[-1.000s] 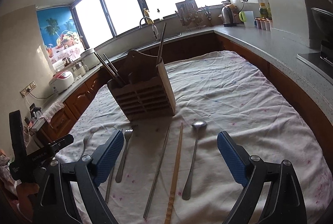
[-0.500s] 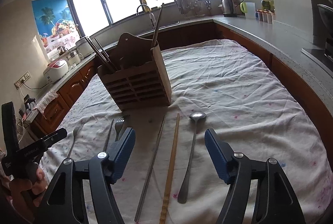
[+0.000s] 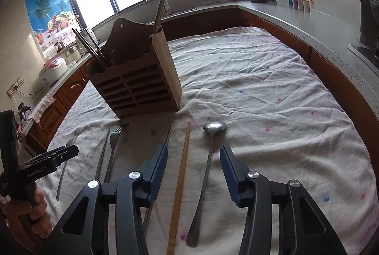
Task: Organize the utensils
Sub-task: 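Grasp a thin metal chopstick with the left tool while the right tool grasps the metal spoon, then lift the metal chopstick and spoon and carry them over the wooden holder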
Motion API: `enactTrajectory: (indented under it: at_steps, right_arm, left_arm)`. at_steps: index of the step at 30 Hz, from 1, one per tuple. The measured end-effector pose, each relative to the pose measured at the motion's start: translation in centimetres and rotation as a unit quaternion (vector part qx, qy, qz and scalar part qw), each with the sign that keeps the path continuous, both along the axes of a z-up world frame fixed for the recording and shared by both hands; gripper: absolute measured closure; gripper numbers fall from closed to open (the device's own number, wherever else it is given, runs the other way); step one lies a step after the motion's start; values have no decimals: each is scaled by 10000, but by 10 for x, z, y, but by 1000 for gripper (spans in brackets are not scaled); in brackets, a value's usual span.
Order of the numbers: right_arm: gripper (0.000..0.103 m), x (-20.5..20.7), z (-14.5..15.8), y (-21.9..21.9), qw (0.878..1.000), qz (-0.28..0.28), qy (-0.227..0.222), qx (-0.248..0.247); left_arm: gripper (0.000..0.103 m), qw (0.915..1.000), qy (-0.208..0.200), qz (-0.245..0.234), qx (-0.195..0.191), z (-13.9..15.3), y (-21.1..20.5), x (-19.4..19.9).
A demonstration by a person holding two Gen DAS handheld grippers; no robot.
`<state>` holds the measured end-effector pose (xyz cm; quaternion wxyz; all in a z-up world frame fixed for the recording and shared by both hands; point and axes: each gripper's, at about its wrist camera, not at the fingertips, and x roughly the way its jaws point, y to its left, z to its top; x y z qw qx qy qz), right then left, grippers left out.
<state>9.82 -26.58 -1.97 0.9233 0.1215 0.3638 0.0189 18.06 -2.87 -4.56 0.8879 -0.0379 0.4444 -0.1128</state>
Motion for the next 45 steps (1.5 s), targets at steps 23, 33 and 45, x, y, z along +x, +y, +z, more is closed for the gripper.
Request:
enactTrajectory:
  at_steps: [23,33,45]
  right_arm:
    - [82,56,-39,-21,9965,-118,823,-26]
    - [98,65,-43,-9,9951,-2,912,-378]
    - [99,42,-14,-10,9987,33,497,-62]
  left_arm:
    - [86,9956,473,-352,732,-30,-46,53]
    - [98,9949,422,-532,739,-31,-52,48]
    - [99,9979,85,-577,288,4,-30,28]
